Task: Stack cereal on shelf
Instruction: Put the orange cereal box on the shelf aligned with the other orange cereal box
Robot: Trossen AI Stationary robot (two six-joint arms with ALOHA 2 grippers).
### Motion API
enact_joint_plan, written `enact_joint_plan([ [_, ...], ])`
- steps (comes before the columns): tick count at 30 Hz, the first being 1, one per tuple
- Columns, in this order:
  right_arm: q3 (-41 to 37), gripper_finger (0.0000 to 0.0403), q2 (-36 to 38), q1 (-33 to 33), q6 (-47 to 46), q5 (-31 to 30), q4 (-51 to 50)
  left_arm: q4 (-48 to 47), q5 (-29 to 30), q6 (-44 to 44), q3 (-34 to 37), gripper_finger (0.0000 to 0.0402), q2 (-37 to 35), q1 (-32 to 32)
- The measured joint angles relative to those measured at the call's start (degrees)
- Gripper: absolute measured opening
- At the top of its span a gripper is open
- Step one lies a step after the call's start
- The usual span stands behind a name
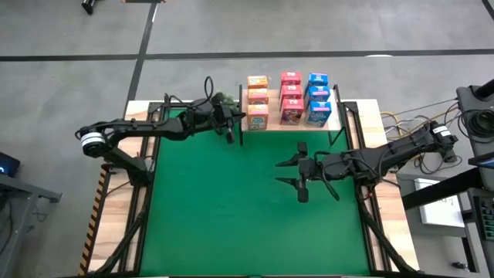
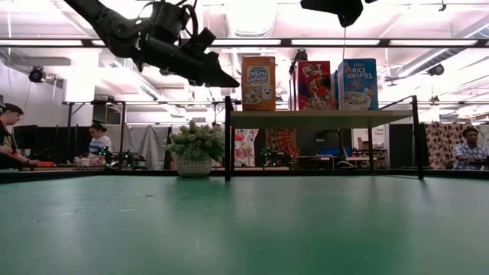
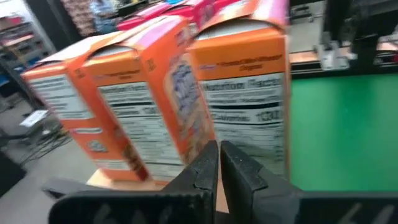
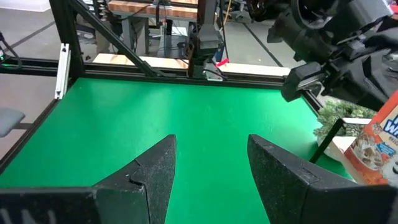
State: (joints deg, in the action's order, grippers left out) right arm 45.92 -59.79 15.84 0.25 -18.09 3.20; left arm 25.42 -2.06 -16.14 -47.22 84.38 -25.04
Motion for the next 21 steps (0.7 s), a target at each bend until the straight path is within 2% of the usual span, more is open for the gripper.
enact_joint_plan([
  [3, -0.15, 0.0189, 0.00, 0.00, -0.21, 0.00, -0.02, 0.06, 2.20, 0.13, 0.00, 0.0000, -0.02, 0.00],
  [8, -0.25, 0.0189, 0.00, 0.00, -0.21, 0.00, -0.01, -0.22, 2.36, 0.93, 0.00, 0.0000, -0.05, 0.14],
  [21, -1.01, 0.0189, 0.00, 0.00, -0.13, 0.00, 0.00, -1.25, -1.55, 1.66, 0.00, 0.0000, -0.20, 0.61],
])
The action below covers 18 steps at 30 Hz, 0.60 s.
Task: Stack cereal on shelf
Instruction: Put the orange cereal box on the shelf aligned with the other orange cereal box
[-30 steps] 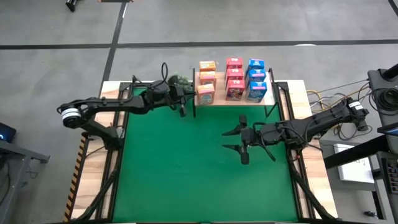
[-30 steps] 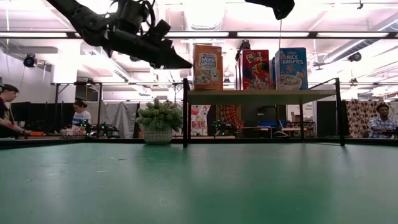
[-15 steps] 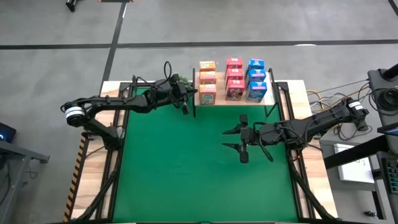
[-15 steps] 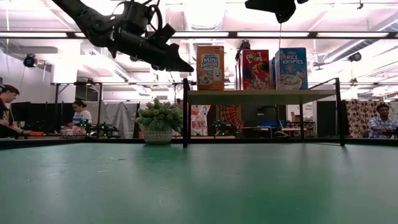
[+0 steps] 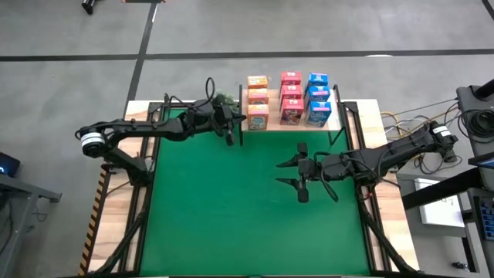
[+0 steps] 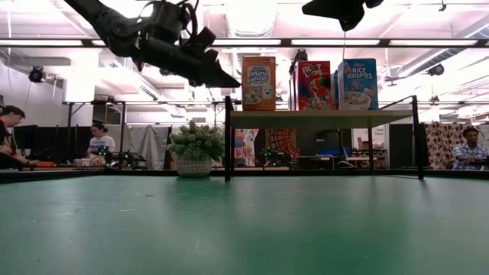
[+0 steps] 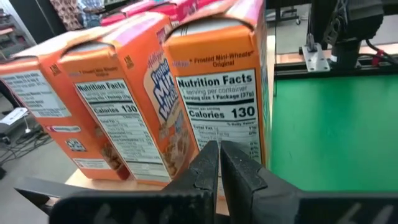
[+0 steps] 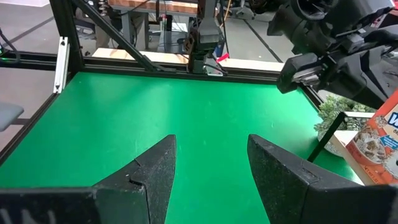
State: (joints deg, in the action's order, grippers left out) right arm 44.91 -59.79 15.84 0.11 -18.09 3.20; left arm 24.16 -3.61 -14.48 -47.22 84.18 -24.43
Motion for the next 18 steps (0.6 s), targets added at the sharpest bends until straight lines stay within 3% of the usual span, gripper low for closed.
enact_joint_plan([
  [18, -0.04, 0.0189, 0.00, 0.00, 0.01, 0.00, 0.02, 3.07, -0.08, 2.07, 0.00, 0.0000, 1.28, 0.20],
])
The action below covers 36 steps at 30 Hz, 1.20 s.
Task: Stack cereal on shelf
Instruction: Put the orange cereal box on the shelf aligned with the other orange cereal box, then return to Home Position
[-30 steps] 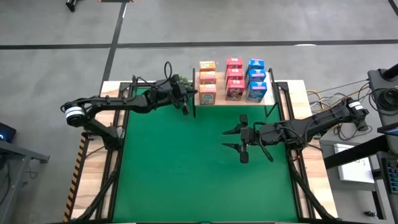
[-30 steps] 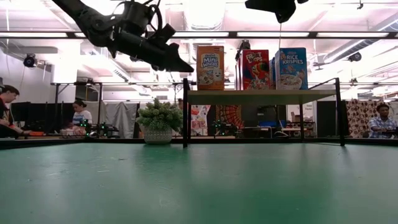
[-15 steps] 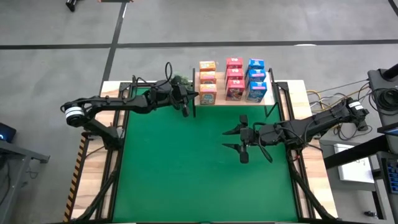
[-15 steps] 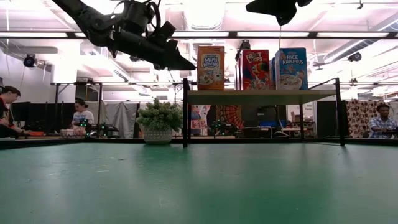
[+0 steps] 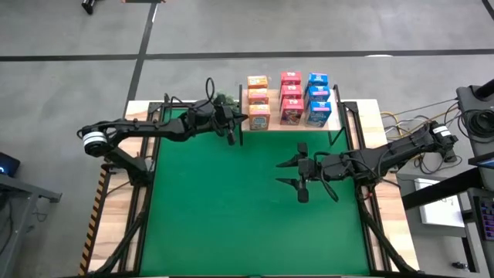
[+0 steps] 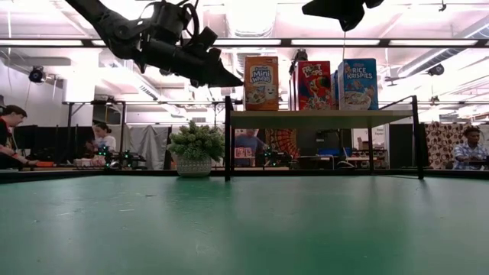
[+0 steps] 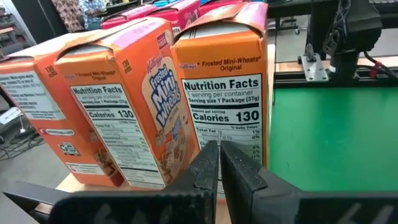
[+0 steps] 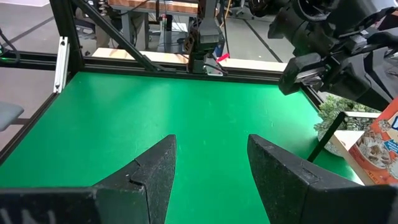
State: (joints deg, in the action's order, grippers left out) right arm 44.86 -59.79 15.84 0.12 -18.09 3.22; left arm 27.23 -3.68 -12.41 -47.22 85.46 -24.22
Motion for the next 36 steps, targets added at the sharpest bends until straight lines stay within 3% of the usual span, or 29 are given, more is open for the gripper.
enact_joint_plan([
  [6, 0.00, 0.0188, 0.00, 0.00, -0.05, -0.18, 0.02, -1.01, 0.02, 1.29, 0.00, 0.0000, -0.46, 0.14],
  [10, -0.04, 0.0178, -1.07, -0.24, -0.91, -4.20, 0.26, -3.24, 0.03, 2.45, 0.00, 0.0000, -2.36, 0.42],
  [14, -0.15, 0.0149, -4.33, -1.73, -2.03, -6.14, 0.14, -5.97, 0.17, 2.94, 0.02, 0.0000, -5.52, 2.07],
  [21, -0.15, 0.0077, -9.08, -3.26, 1.55, -5.82, 0.39, -13.14, 0.11, 1.76, 0.34, 0.0000, -13.02, 10.93],
  [30, -3.20, 0.0016, -8.38, -5.26, 10.42, 8.89, 7.13, -15.25, -0.06, 1.45, 9.87, 0.0000, -26.97, 21.72],
  [36, -10.42, 0.0012, -4.24, -7.43, 12.55, 11.04, 15.58, -15.20, -0.02, 5.08, 18.64, 0.0000, -38.95, 23.91],
])
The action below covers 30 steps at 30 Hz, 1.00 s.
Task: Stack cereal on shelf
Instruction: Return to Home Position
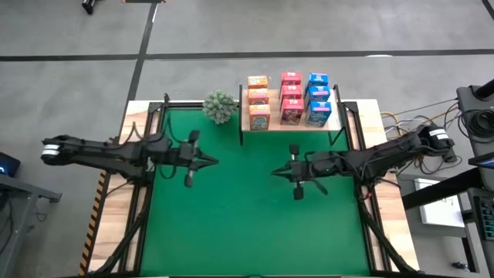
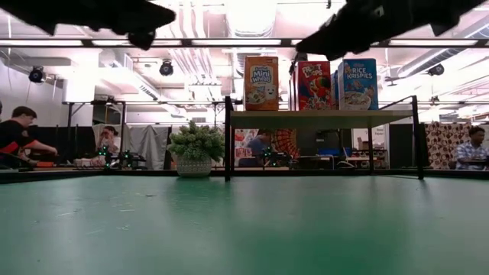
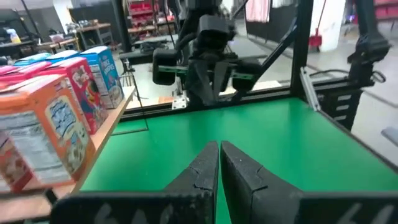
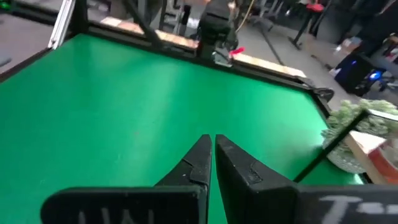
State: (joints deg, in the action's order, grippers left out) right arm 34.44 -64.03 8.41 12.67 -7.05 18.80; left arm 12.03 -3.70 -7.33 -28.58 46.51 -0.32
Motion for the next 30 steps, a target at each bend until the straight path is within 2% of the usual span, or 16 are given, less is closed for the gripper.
enact_joint_plan([
  [6, -7.68, 0.0013, 5.82, -1.68, -0.02, 0.04, 7.37, 0.62, 0.22, 0.66, 6.87, 0.0000, -11.52, -0.06],
  [11, -12.08, 0.0013, 12.14, -2.41, 0.56, 0.03, 9.27, 0.37, 0.24, 0.53, 10.02, 0.0000, -18.57, -0.08],
  [30, -25.85, 0.0013, 38.16, -2.45, 4.55, 1.66, 10.30, -14.27, 0.31, 4.34, 10.74, 0.0000, -36.93, -0.09],
])
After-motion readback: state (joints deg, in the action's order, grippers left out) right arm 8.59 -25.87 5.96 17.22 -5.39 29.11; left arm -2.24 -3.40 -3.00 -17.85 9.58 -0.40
